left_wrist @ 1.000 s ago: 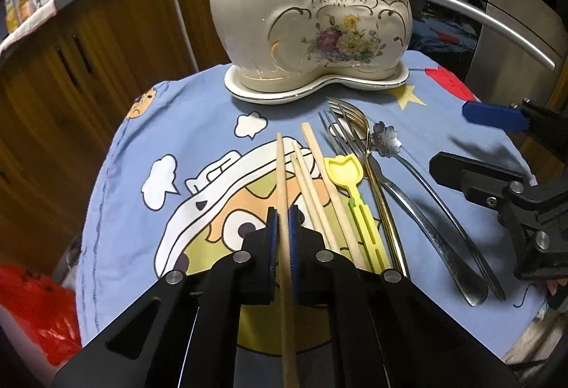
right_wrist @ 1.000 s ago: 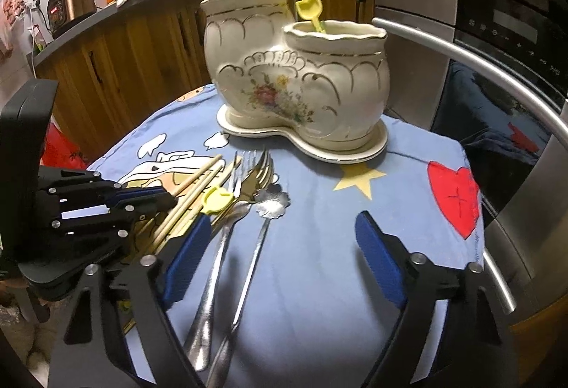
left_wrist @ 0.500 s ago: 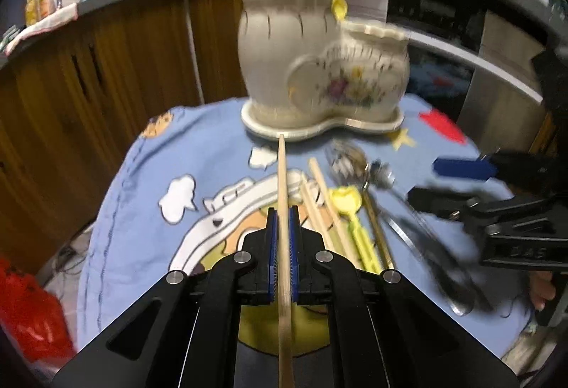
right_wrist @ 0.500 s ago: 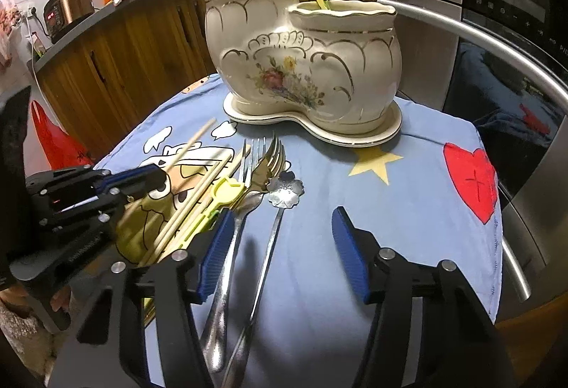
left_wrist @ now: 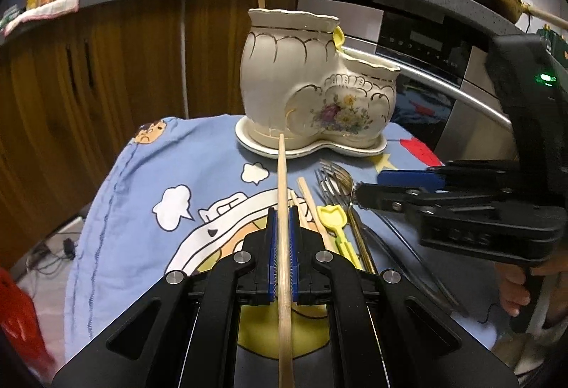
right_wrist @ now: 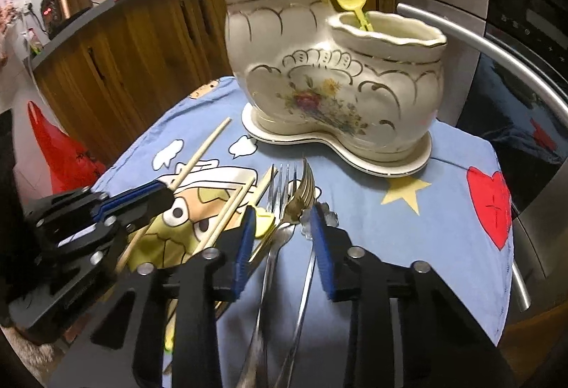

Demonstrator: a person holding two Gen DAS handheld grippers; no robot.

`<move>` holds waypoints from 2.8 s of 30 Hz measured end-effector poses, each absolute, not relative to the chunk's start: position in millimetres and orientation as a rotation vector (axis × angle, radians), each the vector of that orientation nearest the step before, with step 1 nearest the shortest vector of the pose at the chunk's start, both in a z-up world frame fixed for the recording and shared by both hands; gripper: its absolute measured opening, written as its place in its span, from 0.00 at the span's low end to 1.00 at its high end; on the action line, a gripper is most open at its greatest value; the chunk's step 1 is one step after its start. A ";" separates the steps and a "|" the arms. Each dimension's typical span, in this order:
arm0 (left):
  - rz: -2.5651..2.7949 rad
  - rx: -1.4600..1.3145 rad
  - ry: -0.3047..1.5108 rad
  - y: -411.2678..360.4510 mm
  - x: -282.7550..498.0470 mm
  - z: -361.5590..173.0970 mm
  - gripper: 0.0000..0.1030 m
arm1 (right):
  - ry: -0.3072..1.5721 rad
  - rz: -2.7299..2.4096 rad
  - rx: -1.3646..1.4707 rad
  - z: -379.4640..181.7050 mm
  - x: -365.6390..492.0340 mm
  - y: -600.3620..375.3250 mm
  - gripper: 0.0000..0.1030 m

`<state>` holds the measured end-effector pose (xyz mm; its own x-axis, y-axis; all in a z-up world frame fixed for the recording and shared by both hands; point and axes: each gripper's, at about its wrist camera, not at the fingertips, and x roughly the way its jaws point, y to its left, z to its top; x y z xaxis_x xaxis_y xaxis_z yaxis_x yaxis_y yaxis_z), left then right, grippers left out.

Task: Organize utensils
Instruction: 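Lift the chopstick with the left tool while the right tool grasps a gold fork, then carry the chopstick and gold fork up and drop them into the ceramic holder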

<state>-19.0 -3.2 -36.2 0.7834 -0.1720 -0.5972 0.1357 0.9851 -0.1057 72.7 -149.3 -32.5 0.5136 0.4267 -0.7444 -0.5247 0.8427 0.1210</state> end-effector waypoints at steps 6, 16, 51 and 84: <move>-0.176 -0.053 0.646 -2.6 -21.0 -36.3 0.06 | 0.914 0.527 -0.120 -45.0 87.4 -142.9 0.16; -0.176 -0.062 0.640 0.6 -21.1 -36.1 0.06 | 0.894 0.539 -0.071 -40.5 85.8 -151.8 0.13; -0.271 -0.175 0.228 11.1 -32.3 62.2 0.06 | 0.215 0.710 0.154 105.0 21.9 -239.5 0.02; -0.150 0.030 0.052 -41.8 110.4 81.6 0.06 | 0.201 0.648 0.372 83.8 155.8 -258.1 0.03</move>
